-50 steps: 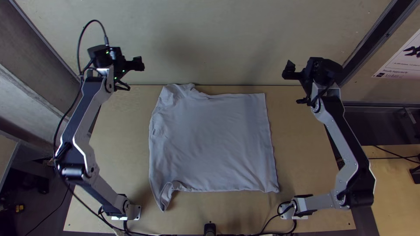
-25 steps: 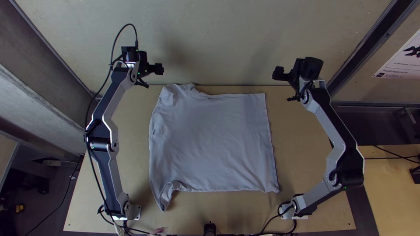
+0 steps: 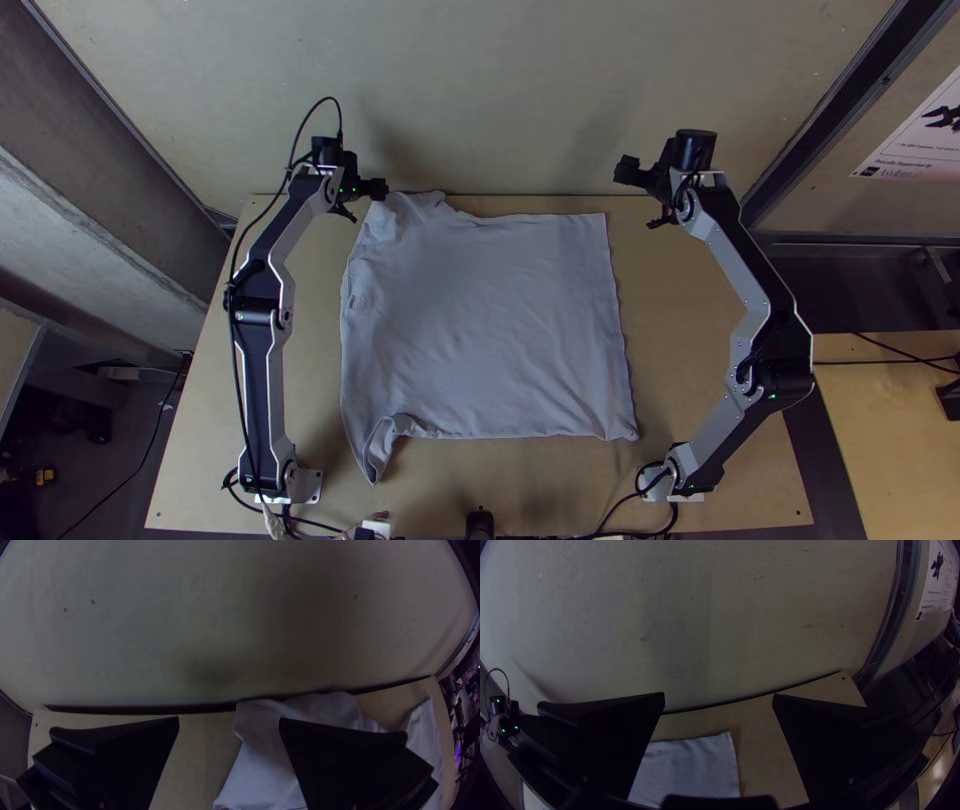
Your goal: Fold the t-shirt
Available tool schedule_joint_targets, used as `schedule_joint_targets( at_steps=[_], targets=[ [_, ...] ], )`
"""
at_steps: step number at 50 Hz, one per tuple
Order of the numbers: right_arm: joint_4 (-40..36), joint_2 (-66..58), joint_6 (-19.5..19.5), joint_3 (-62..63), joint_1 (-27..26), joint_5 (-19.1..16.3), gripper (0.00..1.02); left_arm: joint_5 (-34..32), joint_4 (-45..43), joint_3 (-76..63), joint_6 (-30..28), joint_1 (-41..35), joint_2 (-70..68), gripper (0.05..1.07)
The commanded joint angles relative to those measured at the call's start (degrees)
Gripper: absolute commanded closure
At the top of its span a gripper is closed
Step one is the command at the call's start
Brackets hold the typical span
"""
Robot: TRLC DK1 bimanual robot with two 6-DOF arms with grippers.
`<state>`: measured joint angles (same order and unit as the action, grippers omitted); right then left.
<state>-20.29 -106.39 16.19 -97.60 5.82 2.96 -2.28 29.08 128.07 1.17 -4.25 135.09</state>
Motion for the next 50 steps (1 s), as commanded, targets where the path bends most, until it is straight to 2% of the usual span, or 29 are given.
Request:
schedule_joint_targets(
  at_steps=[1, 8, 15, 26, 32, 39, 40, 43, 44, 50],
  targets=[
    [-1.9, -1.9, 2.2, -2.3, -0.2, -0.2, 0.03, 0.3, 0.4, 2.4, 1.2, -0.8, 1.7, 0.17],
    [-6.4, -4.1, 4.4, -5.0, -0.1, -0.2, 0.04, 0.3, 0.5, 2.5, 1.3, -1.0, 3.1, 0.19],
    [-9.2, -6.4, 6.1, -7.7, -0.1, -0.2, 0.04, 0.2, 0.9, 2.9, 1.2, -1.3, 4.4, 0.38],
    [-16.4, -12.8, 9.1, -17.2, -0.6, -0.2, 0.04, 0.3, 2.4, 2.9, 1.2, -1.0, 5.5, 0.40],
    [-22.0, -18.1, 11.0, -25.4, -0.7, -0.1, 0.04, 0.2, 2.5, 2.9, 1.1, -0.9, 5.6, 0.68],
    [-26.2, -23.2, 11.4, -33.2, -0.7, -0.1, 0.04, 0.2, 2.6, 2.9, 1.1, -1.1, 5.5, 0.69],
    [-26.2, -23.5, 11.4, -33.4, -0.7, -0.1, 0.04, 0.2, 2.5, 2.9, 1.1, -1.2, 5.5, 0.72],
    [-26.2, -24.5, 11.5, -34.1, -0.6, -0.1, 0.10, 0.3, 1.6, 2.9, 1.1, -1.3, 5.3, 1.00],
    [-26.3, -24.8, 11.7, -34.1, -0.5, -0.2, 0.10, 0.3, 1.3, 2.9, 1.2, -1.3, 5.3, 1.05],
    [-26.9, -26.7, 11.9, -34.5, -0.2, -0.2, 0.10, 0.3, 1.2, 2.9, 2.3, -1.4, 4.8, 1.05]
  ],
)
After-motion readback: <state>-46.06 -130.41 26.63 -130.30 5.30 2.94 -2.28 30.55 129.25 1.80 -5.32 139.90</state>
